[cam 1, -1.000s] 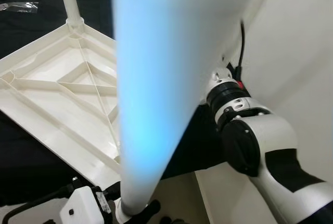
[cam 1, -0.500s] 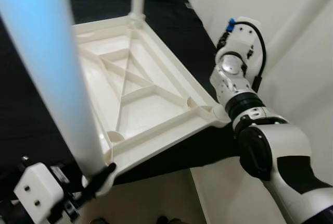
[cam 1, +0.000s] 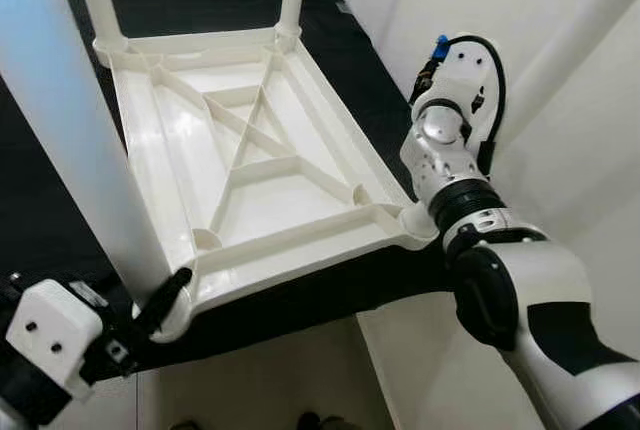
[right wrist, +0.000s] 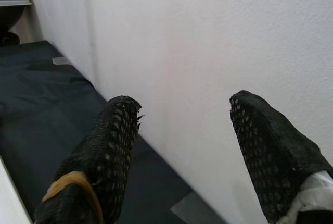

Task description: Building children table

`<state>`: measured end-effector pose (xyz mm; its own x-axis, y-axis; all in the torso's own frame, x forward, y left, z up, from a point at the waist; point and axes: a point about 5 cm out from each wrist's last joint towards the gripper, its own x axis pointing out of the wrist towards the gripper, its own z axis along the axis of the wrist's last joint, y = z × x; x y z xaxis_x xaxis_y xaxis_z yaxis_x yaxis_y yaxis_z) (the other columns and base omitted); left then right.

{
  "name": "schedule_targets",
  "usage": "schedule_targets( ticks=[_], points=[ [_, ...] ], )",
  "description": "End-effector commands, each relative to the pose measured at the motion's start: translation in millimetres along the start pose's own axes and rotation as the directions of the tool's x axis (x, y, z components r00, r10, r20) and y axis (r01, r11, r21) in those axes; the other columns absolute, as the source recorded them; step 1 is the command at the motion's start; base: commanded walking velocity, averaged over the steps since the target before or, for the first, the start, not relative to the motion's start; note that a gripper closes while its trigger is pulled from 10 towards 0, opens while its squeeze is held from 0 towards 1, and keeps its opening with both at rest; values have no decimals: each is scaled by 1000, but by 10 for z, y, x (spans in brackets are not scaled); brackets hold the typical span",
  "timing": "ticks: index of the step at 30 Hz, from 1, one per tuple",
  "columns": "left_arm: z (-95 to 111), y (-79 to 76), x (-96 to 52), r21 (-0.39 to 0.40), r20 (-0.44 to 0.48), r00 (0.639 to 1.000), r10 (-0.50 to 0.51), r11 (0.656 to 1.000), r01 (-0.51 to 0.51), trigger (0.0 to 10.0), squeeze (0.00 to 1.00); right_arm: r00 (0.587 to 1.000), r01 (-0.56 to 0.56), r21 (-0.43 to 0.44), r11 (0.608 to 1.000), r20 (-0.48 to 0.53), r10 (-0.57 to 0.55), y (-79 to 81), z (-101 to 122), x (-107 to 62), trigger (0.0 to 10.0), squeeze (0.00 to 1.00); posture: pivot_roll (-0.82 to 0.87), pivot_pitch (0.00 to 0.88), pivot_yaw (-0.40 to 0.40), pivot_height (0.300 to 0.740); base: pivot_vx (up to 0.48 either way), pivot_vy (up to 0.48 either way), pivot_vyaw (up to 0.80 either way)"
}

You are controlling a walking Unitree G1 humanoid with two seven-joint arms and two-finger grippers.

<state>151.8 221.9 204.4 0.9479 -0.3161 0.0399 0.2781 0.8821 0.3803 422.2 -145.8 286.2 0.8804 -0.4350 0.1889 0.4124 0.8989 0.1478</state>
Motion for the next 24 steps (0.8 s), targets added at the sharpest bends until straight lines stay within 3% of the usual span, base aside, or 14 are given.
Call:
schedule_targets(
  ticks=[1,9,11,12,16,19,21,24],
  points=[
    [-380,445,-212,218,-249,924,291,946,-239,0,0,999,45,-16,999,-5,-45,-127,-46,33,10000,0,99,217,-202,740,0,0,0],
    [-407,590,-236,299,-258,897,360,912,-280,0,0,999,39,-5,999,-5,-39,-115,-47,26,10000,0,98,217,-199,740,0,0,0],
    [-424,688,-269,338,-250,871,424,881,-332,0,0,999,46,-13,999,-3,-46,-126,-45,30,10000,0,96,217,-200,740,0,0,0],
    [-424,688,-269,338,-250,871,424,881,-332,0,0,999,46,-13,999,-3,-46,-126,-45,30,10000,0,96,217,-200,740,0,0,0],
    [-428,911,-336,421,-207,788,580,780,-463,0,0,999,46,-16,999,7,-46,-118,-25,26,10000,0,94,217,-200,740,0,0,0],
    [-427,948,-349,435,-198,769,608,758,-487,0,0,999,44,-18,999,9,-44,-113,-22,24,10000,0,94,217,-200,740,0,0,0],
    [-456,985,-362,438,-190,735,651,726,-529,0,0,1000,9,10,1000,22,-9,-58,7,8,10000,0,87,218,-197,740,0,0,0],
    [-488,924,-320,403,-194,743,641,742,-535,0,0,997,-69,56,996,42,66,43,57,-19,10000,0,82,218,-195,740,0,0,0]
  ],
)
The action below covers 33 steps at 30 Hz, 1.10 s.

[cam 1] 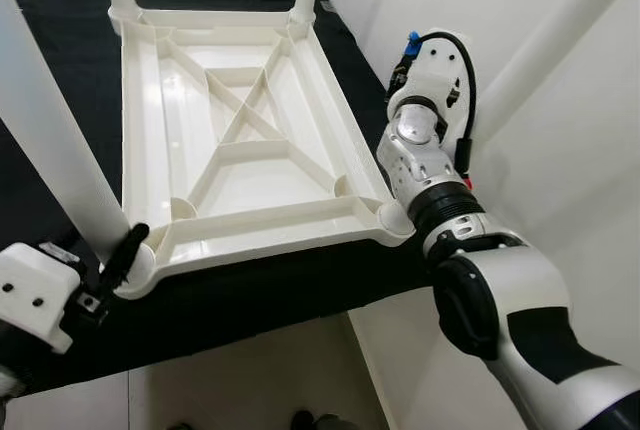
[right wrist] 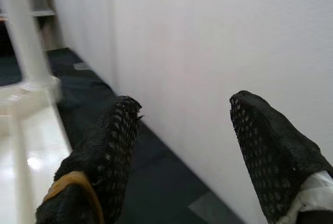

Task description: Building children table

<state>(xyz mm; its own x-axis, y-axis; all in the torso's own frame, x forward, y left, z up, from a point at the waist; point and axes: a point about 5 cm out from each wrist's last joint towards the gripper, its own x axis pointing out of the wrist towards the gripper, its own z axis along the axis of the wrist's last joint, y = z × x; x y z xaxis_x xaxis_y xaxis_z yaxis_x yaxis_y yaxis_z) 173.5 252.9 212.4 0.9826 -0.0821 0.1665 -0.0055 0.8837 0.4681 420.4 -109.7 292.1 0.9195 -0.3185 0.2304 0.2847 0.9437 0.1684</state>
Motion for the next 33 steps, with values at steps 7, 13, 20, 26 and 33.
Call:
schedule_targets(
  ticks=[7,13,20,26,33],
  points=[
    [-427,285,-141,216,-249,911,328,936,-277,10000,0,892,-452,275,849,141,430,309,266,-81,10000,0,77,219,-197,740,0,0,0],
    [-407,252,-107,173,-247,904,348,934,-312,10000,0,829,-559,326,763,187,527,443,341,-158,10000,0,74,218,-196,740,0,0,0],
    [-354,275,-91,133,-221,897,383,923,-361,10000,1000,794,-607,325,725,198,575,485,333,-197,10000,0,77,213,-193,740,0,0,0],
    [-326,197,-44,135,-219,902,373,927,-351,10000,129,712,-696,345,630,219,667,568,295,-294,10000,0,75,203,-189,740,0,0,0],
    [-224,154,16,117,-163,895,414,909,-399,10000,0,536,-825,382,416,293,792,666,307,-495,10000,0,72,188,-185,740,0,0,0]
  ],
)
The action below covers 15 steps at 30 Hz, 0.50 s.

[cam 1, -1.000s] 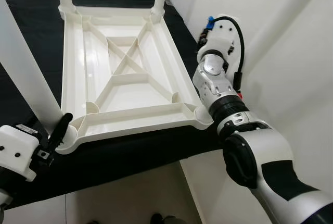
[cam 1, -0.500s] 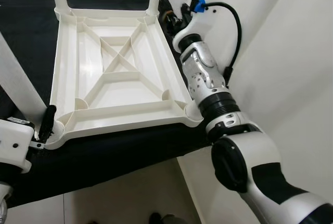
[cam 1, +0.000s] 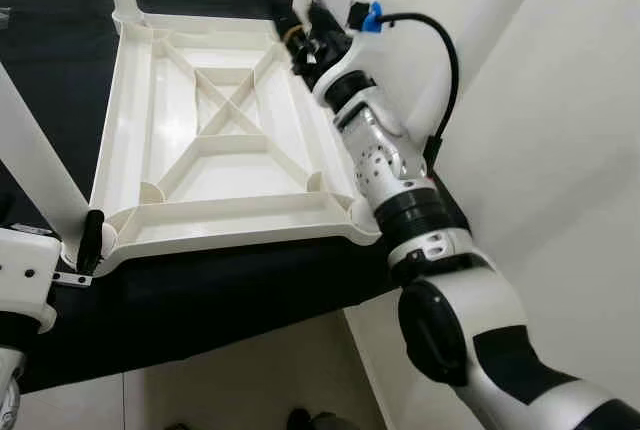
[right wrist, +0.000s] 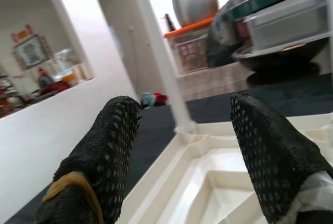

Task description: Building children table

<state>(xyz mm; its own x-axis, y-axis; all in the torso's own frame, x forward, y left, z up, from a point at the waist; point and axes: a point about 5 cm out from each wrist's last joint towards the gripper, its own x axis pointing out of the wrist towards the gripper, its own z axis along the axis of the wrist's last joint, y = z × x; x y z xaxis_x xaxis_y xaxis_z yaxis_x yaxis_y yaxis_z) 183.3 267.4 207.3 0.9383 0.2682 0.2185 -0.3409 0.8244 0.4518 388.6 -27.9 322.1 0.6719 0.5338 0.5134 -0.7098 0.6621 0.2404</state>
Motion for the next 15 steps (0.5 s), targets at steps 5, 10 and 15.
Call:
schedule_targets(
  ticks=[5,10,15],
  points=[
    [99,55,38,-16,37,986,162,987,-161,10000,0,988,-155,90,984,18,154,78,26,-116,10000,0,74,176,-184,740,0,0,0],
    [218,-45,99,-68,79,984,160,986,-155,10000,0,972,-224,120,967,-49,231,118,-82,-202,10000,0,74,156,-180,740,0,0,0],
    [305,-109,146,-93,112,981,156,985,-145,10000,0,932,-320,112,941,-140,334,197,-249,-394,10000,0,73,145,-178,740,0,0,0]
  ],
)
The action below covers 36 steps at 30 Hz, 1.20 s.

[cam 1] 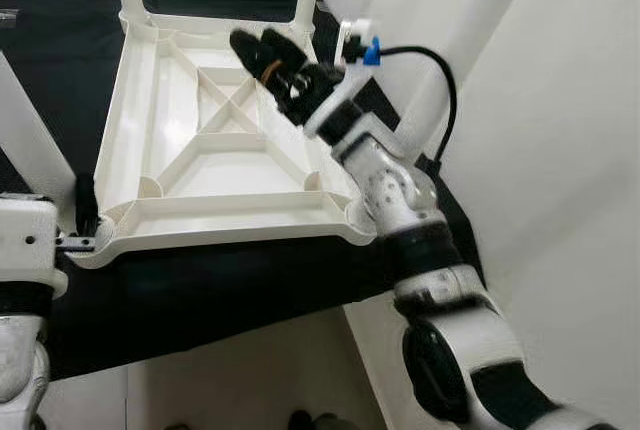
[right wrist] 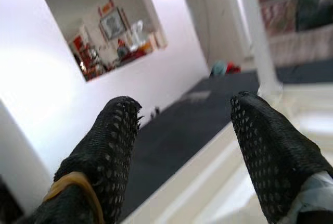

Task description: Building children table

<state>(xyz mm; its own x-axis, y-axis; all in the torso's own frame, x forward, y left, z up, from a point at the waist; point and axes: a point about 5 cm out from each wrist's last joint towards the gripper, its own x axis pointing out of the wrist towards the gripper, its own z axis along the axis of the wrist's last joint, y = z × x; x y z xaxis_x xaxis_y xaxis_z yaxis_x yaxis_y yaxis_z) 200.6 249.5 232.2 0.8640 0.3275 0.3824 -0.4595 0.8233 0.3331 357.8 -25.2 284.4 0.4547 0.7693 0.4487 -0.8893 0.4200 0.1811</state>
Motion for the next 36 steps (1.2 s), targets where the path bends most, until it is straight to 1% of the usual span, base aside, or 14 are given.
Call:
schedule_targets(
  ticks=[1,2,3,10,12,14,16,17,19,20,22,28,31,36],
  points=[
    [28,-28,-10,2,5,1000,8,1000,-8,10000,0,996,-69,-31,997,-56,67,91,-84,-59,10000,0,74,136,-172,740,0,0,0],
    [28,-28,-10,2,5,1000,8,1000,-8,10000,0,996,-69,-31,997,-56,67,91,-84,-59,10000,0,74,136,-172,740,0,0,0],
    [91,-20,30,15,36,999,33,999,-34,10000,0,988,-96,-46,994,-122,90,140,-206,-205,10000,0,74,131,-172,740,0,0,0],
    [193,-8,78,31,79,995,53,998,-56,10000,0,979,-111,-40,993,-178,102,182,-257,-414,10000,0,76,128,-173,740,0,0,0],
    [223,-31,91,35,89,994,57,998,-60,10000,0,975,-86,-46,995,-208,75,175,-310,-606,10000,0,66,124,-165,740,0,0,0],
    [223,-31,91,35,89,994,57,998,-60,10000,0,975,-86,-46,995,-208,75,175,-310,-606,10000,0,66,124,-165,740,0,0,0],
    [293,-10,79,27,116,987,108,993,-112,10000,0,974,71,-112,991,-207,-94,30,-363,-808,10000,0,67,121,-164,740,0,0,0],
    [293,-10,79,27,116,987,108,993,-112,10000,0,974,71,-112,991,-207,-94,30,-363,-808,10000,0,67,121,-164,740,0,0,0],
    [362,29,1,48,134,974,180,981,-188,10000,0,935,265,-205,942,-183,-303,-199,-372,-995,10000,0,80,117,-171,740,0,0,0],
    [362,29,1,48,134,974,180,981,-188,10000,0,935,265,-205,942,-183,-303,-199,-372,-995,10000,0,80,117,-171,740,0,0,0],
    [358,32,-94,46,104,971,216,974,-222,10000,0,900,359,-247,900,-164,-404,-329,-348,-1088,10000,0,90,117,-174,740,0,0,0],
    [262,-101,-373,25,-6,981,193,981,-193,10000,0,876,416,-260,872,-145,-461,-439,-293,-1144,10000,0,98,117,-184,740,0,0,0],
    [212,-283,-524,-25,-67,992,105,994,-107,10000,0,869,422,-261,868,-155,-470,-463,-320,-1171,10000,0,103,117,-186,740,0,0,0],
    [157,-534,-612,-125,-118,993,-33,992,18,10000,0,865,428,-270,863,-154,-477,-455,-363,-1168,10000,0,102,114,-179,740,0,0,0]
  ],
)
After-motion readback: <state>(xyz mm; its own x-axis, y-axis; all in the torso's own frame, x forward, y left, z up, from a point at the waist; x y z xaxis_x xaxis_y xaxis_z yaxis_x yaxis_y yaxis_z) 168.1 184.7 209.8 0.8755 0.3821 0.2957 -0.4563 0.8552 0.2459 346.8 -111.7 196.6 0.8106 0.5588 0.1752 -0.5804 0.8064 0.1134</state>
